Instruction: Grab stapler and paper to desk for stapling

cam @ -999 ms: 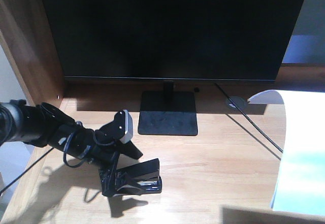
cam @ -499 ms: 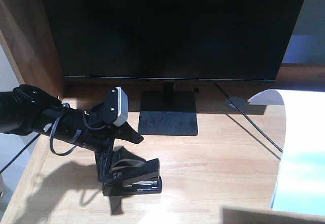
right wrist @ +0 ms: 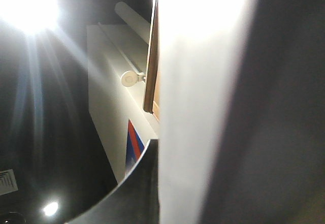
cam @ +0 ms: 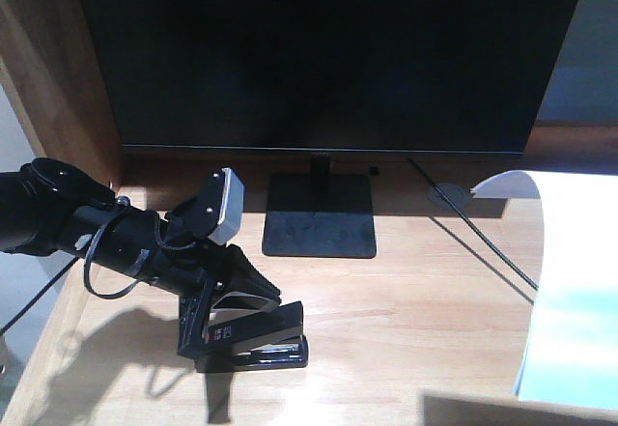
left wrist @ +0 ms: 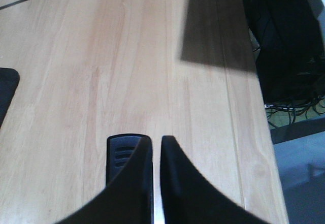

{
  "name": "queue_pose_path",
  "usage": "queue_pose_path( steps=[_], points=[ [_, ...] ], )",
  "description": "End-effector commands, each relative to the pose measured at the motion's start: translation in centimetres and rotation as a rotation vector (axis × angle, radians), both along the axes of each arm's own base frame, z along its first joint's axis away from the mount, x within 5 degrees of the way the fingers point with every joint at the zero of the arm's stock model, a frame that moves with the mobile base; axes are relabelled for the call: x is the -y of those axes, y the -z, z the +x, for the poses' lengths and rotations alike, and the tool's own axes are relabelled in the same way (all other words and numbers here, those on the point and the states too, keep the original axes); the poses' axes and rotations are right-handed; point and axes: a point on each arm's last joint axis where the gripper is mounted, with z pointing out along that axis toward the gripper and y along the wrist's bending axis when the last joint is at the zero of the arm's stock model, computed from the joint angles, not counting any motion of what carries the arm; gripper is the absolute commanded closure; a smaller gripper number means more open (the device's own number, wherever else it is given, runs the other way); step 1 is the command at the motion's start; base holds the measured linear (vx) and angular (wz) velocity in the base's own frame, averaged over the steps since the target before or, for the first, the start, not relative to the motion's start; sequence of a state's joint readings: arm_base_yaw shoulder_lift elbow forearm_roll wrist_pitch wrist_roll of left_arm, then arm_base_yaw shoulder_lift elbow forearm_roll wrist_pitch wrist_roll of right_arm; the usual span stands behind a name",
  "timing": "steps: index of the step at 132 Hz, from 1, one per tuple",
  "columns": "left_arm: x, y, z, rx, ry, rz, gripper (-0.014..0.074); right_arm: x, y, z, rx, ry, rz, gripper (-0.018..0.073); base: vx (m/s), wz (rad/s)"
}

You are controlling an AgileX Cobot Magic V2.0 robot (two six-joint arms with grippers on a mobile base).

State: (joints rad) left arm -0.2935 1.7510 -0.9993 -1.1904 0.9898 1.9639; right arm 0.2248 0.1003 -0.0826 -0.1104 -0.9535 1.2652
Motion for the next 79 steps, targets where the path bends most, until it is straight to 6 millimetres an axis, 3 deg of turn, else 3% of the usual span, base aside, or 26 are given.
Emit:
queue_pose_path(
  steps=[1, 58, 79],
  points=[
    [0.4, -2.5, -0.3, 0.028, 0.001, -0.077, 0.0604, 0.0, -0.9, -0.4, 0.050, 0.006, 0.005, 0.0561, 0.00, 0.00],
    [0.2, -2.1, 0.6, 0.067, -0.075, -0.043, 0.0604, 0.0, -0.9, -0.4, 0.050, 0.006, 0.005, 0.0561, 0.00, 0.00],
    [0.3, -1.1, 1.0, 0.044, -0.092, -0.035, 0.0604, 0.0, -0.9, -0.4, 0.050, 0.006, 0.005, 0.0561, 0.00, 0.00]
  ],
)
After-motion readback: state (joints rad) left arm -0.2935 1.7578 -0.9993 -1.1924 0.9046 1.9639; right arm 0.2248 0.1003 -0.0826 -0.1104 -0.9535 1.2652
